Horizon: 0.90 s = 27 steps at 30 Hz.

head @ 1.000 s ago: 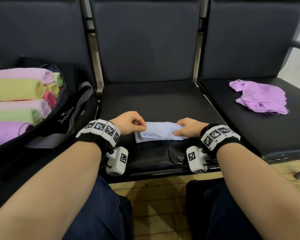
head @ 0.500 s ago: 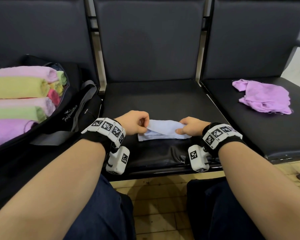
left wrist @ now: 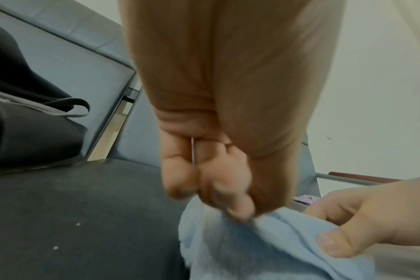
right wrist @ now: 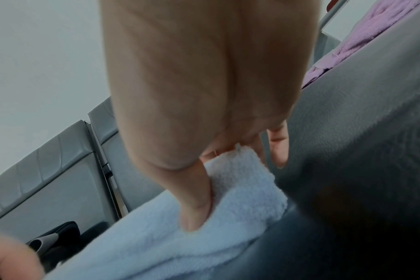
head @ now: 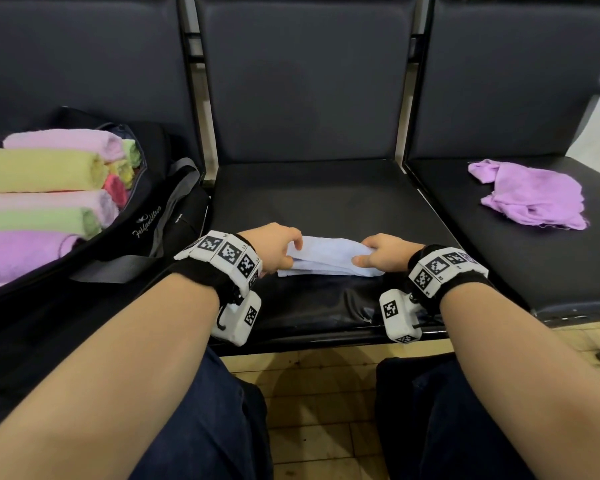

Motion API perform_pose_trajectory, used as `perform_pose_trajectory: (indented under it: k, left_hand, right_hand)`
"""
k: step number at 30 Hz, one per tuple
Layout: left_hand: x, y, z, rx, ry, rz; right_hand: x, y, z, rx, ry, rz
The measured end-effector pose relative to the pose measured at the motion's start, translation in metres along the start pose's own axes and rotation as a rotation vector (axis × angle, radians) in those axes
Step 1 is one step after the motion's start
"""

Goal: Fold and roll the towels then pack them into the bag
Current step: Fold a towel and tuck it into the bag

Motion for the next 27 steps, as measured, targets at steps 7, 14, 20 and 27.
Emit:
perform_pose_trajectory:
  k: [7,14,20,27]
  left_hand:
    - [0.015,-0.001,-0.017,-0.186,-0.087,-0.07]
    - [0.014,0.028,0.002,-0.119,0.051,-0.129]
    - [0.028,0.039,0.024,0.047,-0.125,-0.112]
    - [0.033,0.043,0.025,0.079,-0.196,-0.11]
  right_hand:
    - [0.0,0.001,0.001,0.003,-0.012,-0.031]
    - [-0.003,0.001,0.0,0.028,0.012,-0.046]
    - [-0.011,0.001,0.0,0.073,0.083,-0.031]
    - [-0.018,-0.003,0.008,0.187,0.272,0.001]
Point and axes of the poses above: each hand's wrist, its own y-axis towards the middle knuckle, its own z-axis out of the palm, x = y × z, the point moved 7 cm from there along y, towards the middle knuckle, and after that the axes turned 8 degrees about -z, right-handed, at the moved point
